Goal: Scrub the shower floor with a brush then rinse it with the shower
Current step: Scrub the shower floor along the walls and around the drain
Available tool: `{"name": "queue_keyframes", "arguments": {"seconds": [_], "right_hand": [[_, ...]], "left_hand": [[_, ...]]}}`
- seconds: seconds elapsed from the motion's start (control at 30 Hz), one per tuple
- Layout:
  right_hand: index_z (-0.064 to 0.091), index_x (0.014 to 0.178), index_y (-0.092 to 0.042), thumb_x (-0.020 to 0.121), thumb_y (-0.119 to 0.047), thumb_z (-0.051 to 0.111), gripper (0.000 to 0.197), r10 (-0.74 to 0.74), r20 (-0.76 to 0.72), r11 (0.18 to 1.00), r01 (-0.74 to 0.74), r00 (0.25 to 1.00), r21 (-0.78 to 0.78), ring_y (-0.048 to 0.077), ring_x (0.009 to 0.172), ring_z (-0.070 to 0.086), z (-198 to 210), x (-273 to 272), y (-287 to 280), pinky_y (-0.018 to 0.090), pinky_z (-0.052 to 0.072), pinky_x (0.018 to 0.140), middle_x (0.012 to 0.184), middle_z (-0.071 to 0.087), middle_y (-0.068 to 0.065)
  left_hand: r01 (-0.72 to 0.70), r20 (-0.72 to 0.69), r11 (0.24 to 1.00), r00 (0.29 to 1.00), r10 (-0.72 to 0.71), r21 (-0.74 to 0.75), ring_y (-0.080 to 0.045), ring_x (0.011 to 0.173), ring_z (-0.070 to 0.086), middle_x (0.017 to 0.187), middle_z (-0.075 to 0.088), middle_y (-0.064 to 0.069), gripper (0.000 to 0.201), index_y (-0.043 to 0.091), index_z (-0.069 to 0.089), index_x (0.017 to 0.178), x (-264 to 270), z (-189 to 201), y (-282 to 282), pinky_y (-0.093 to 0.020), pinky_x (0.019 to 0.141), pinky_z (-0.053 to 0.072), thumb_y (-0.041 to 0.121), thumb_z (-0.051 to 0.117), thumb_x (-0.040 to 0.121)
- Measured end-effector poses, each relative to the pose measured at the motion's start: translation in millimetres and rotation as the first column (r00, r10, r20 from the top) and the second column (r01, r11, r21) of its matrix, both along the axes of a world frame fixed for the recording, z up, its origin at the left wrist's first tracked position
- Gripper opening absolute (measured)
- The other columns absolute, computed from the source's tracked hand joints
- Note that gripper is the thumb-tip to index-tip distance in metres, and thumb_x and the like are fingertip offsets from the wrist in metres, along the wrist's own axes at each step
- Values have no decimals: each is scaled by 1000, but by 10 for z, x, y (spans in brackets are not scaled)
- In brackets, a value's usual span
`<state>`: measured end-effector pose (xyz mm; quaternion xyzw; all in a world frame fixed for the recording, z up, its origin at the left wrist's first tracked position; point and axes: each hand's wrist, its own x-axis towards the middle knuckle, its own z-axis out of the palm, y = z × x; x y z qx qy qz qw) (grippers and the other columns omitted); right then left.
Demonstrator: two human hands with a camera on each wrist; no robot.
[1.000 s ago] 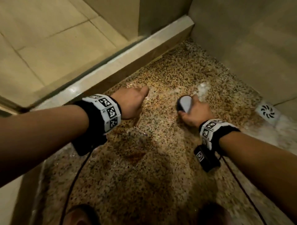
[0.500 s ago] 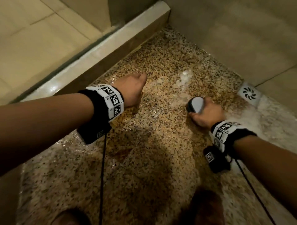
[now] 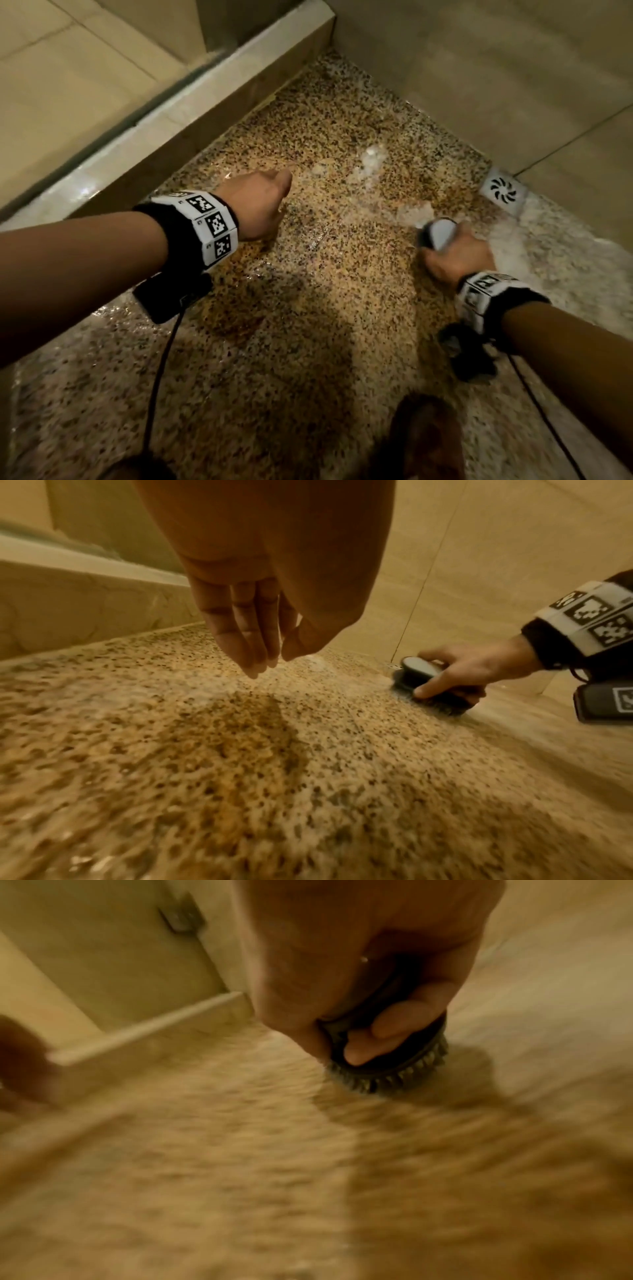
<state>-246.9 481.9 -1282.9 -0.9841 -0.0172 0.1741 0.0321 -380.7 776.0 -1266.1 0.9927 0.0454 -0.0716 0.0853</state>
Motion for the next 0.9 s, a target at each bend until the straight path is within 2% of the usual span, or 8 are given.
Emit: {"name": "queue_keyframes", "arguments": {"seconds": [0.1,0.27,0.37,0.47,0.57,0.63,0.77,0.9], "right_hand": [[33,136,-5,83,-47,65,75,23,69,1000,-22,997,-20,42,104,60,86,-4,4,37,50,79,118,59,27],[28,134,-22,84,-43,66,66,273,-135,887,-195,953,419,23,74,66,-82,-708,1240,25,53,55,97,62,7],[24,138,-20,84,-48,63,72,440,-160,865,-369,884,340,33,94,61,-165,-1004,1637,34,52,76,103,57,9],[33,131,-20,82,-49,64,65,266,-146,932,-215,953,292,23,76,61,-207,-627,1299,27,54,63,91,57,2],[36,136,-10,81,-57,61,76,75,-29,995,-72,997,75,35,98,62,-69,-25,692,34,53,79,114,62,19],[33,134,-7,84,-51,62,73,97,30,995,-97,995,-19,40,103,59,83,116,595,39,50,82,118,58,23],[34,131,-16,83,-52,63,67,299,-1,918,-287,954,274,25,82,59,109,-296,1378,33,55,72,101,58,7],[27,137,-18,83,-43,63,70,523,-121,804,-442,844,398,36,102,60,-3,-1061,2286,39,51,86,114,59,14]], "left_hand": [[17,7,1000,1000,-17,10,-32,85,58,102,58,-16,27,6,46,111,31,37,105,-38,67,50,19,51,87],[-45,4,999,999,45,17,-33,86,59,102,58,-18,31,5,45,111,62,49,96,-37,67,48,22,53,87],[-38,-24,998,999,39,54,-35,91,59,105,57,-19,37,5,44,111,52,22,122,-37,68,44,32,55,88],[-91,-2,993,996,92,71,-36,91,59,105,58,-21,33,3,45,110,-18,20,260,-40,70,47,27,54,89],[-96,-39,994,994,98,54,-37,92,59,107,57,-22,31,2,46,110,-98,24,311,-41,73,49,23,52,88],[-90,-75,993,993,96,80,-36,94,59,110,57,-20,31,4,45,112,-120,65,357,-39,71,47,21,52,87],[-136,-37,982,989,142,128,-36,92,61,108,60,-18,30,7,44,112,-118,162,453,-39,68,50,19,53,85],[-281,-23,932,956,294,228,-40,93,62,108,61,-22,34,4,41,116,-294,193,539,-36,62,39,25,49,90]]}}
